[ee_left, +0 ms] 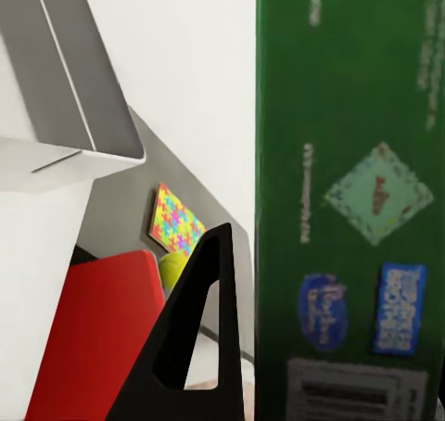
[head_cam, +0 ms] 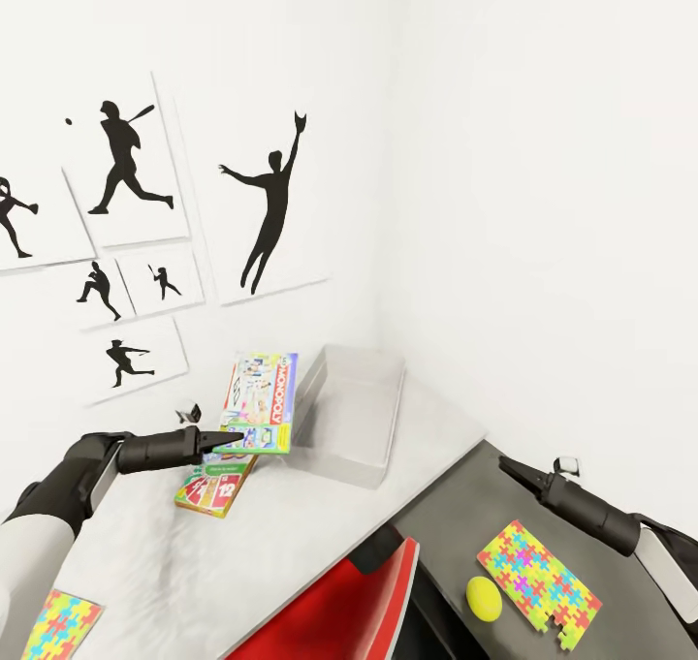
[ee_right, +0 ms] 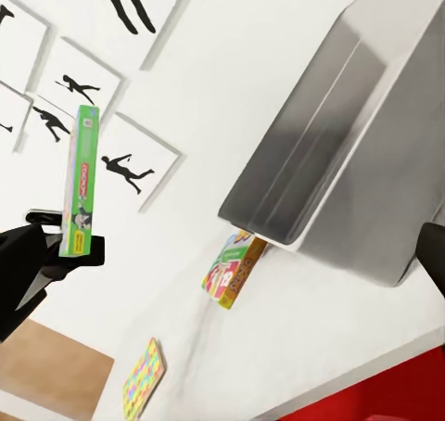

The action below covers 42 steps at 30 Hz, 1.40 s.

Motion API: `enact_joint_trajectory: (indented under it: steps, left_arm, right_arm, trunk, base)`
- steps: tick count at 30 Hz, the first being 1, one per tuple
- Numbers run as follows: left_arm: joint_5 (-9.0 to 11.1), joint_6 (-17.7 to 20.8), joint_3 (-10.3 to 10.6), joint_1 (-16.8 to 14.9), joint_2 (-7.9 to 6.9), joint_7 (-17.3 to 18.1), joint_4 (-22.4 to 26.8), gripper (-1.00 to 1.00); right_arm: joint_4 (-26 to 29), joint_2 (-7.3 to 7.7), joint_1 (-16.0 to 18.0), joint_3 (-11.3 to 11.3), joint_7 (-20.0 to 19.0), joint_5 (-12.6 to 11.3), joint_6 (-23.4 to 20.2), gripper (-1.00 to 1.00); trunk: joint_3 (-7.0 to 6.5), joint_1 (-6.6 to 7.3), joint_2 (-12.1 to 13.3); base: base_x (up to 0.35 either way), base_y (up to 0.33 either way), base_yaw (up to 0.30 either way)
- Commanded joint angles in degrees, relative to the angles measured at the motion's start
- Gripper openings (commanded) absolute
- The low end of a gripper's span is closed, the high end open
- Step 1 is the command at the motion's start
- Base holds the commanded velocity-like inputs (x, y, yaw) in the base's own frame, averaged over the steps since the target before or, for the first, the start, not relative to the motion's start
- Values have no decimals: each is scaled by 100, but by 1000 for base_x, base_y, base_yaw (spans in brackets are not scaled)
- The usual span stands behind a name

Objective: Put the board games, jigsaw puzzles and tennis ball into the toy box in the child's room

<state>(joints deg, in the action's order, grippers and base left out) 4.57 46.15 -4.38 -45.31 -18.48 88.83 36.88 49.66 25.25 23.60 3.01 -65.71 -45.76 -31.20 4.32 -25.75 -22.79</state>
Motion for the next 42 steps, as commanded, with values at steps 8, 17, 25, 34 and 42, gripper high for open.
enact_joint_trajectory:
  steps: [8,17,25,34,42]
  left_arm:
    - [-3,163,-9,-10,-39,12,4,-100]
    - [-48,275,8,-127,-14,-51,17,-100]
    - [-143,627,59,-607,110,-529,20,-100]
    - [-165,768,426,-1224,510,-1576,21,-100]
    - [-154,835,909,-1422,911,-2489,-39,-100]
  right_arm:
    - [0,5,5,-3,-3,-37,-45,100]
    - [-5,6,5,-2,-9,-37,-51,100]
    - [-9,21,5,-2,-31,-38,-61,100]
    - [-9,23,5,135,-58,-38,-136,100]
    - [-9,23,5,190,-64,-38,-141,100]
  trunk:
    - [13,-4,-13]
    - [10,-4,-13]
    - [-24,-4,-13]
    - [-31,-4,-13]
    - [-32,-4,-13]
  base:
    - [0,0,0]
    - [0,0,-7]
    - [0,0,-105]
    - [0,0,-18]
    - [0,0,-1]
